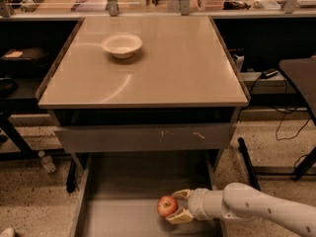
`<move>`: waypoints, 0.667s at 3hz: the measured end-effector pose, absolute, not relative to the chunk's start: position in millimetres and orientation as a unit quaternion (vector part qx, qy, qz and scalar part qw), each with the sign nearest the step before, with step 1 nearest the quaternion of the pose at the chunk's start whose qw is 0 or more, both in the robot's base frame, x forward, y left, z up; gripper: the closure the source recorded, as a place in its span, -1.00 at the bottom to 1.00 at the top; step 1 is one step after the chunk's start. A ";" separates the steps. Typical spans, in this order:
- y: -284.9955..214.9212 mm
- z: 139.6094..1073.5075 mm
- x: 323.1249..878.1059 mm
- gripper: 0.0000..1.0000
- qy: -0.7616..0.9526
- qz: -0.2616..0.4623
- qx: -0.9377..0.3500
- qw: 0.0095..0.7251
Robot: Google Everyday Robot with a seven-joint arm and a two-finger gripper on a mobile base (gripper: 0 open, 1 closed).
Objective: Place apple into middle drawer
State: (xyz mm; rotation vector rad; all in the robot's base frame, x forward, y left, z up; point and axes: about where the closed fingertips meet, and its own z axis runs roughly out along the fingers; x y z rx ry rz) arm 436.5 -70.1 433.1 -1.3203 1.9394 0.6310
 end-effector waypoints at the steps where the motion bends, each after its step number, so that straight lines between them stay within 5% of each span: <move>1: -58.6 393.4 456.1 1.00 0.748 0.252 -0.501 0.355; 2: -55.4 368.7 473.2 1.00 0.751 0.251 -0.498 0.355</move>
Offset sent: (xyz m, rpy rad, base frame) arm 0.0634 0.0155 -0.1020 0.0213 0.0084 -0.0357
